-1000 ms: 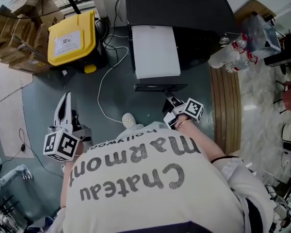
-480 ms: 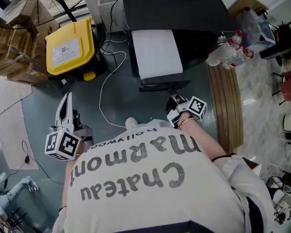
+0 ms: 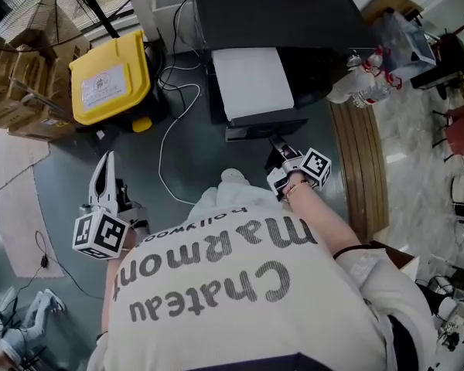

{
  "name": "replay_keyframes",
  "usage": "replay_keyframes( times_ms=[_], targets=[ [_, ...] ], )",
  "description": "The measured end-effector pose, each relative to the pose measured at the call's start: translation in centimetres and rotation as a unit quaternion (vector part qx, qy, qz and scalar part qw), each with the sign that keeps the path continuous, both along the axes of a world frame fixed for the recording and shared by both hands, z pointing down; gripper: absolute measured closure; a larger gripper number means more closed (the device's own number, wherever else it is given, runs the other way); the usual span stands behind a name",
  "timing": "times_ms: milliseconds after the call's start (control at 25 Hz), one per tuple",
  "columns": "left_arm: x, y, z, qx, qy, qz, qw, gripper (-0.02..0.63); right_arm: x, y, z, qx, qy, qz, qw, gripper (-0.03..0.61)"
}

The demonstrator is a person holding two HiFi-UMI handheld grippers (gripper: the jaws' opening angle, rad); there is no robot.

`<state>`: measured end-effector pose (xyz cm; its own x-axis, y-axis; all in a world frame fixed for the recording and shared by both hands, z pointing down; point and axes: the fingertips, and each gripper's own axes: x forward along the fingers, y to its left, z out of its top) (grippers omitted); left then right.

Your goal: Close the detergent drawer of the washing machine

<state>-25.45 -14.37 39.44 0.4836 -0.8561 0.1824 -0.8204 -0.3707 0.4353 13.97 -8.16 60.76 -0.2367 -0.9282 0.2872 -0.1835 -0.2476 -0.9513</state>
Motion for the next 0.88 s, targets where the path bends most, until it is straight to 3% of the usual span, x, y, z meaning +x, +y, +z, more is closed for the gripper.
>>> replay_keyframes(
  times_ms=[880],
  targets=[
    [-1.2,-4.3,-1.3,0.005,-0.004,-0.038,0.9992,0.606,0.3,-4.7,0.1,-0.029,-0.017,-0.019,0.999,0.502]
  ],
)
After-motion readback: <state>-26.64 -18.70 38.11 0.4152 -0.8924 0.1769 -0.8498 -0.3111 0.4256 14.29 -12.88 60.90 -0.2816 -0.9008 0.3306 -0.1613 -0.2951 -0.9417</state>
